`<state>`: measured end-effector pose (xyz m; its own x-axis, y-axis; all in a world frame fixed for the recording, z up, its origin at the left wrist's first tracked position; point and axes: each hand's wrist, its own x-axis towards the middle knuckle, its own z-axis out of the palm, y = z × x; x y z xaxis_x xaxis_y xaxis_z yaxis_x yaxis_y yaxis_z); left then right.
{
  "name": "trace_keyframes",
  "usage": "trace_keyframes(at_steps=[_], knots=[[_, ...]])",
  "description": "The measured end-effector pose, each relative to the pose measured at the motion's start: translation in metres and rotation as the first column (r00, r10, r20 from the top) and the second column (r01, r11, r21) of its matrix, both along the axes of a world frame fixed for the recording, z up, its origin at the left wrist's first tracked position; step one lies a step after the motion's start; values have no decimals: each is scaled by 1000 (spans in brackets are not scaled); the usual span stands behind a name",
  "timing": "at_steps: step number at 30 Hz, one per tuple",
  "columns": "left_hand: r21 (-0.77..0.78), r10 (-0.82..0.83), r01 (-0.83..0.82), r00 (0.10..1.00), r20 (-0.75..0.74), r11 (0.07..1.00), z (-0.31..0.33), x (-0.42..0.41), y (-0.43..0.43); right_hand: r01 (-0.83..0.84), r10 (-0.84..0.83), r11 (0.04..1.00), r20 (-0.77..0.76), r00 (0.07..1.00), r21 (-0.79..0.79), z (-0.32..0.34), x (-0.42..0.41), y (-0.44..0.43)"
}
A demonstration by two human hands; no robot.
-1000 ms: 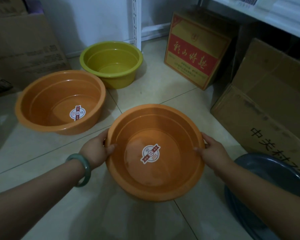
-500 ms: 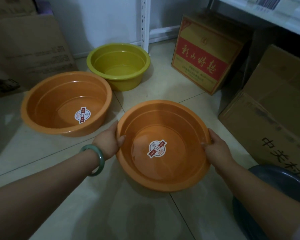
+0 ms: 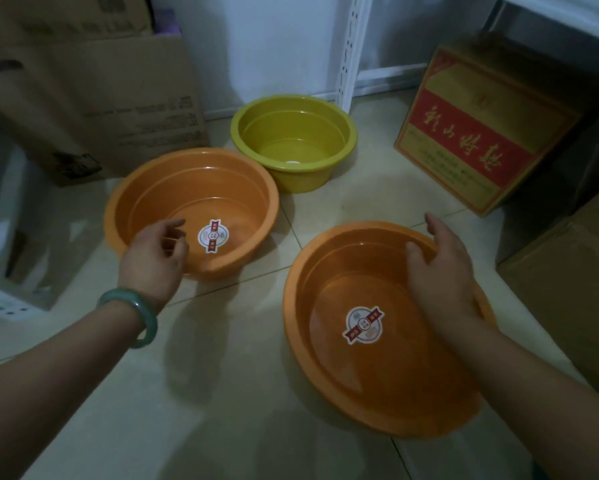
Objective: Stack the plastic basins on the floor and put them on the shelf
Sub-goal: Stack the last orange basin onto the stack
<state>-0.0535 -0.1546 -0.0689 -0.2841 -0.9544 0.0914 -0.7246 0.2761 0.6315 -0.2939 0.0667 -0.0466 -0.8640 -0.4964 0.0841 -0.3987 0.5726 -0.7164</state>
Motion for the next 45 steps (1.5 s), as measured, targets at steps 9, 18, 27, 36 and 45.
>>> trace_keyframes(at_steps=[9,18,27,36,45], knots=[[16,210,-210,976,-61,978,-7,38,-66,-250,261,963,115,958,-105,-11,34,-126],[256,381,-353,922,-67,900,-23,51,-106,-142,176,984,473,863,-108,-45,45,-187],[482,397,-284,906,-149,829,-33,46,-113,-120,251,966,729,637,-228,-59,47,-200],[380,418,-302,866,-273,874,-18,46,-93,-18,269,949,780,565,-314,-42,45,-182],[343,273,-129,870,-410,930,35,19,-49,-33,203,963,637,743,-269,11,15,-132]])
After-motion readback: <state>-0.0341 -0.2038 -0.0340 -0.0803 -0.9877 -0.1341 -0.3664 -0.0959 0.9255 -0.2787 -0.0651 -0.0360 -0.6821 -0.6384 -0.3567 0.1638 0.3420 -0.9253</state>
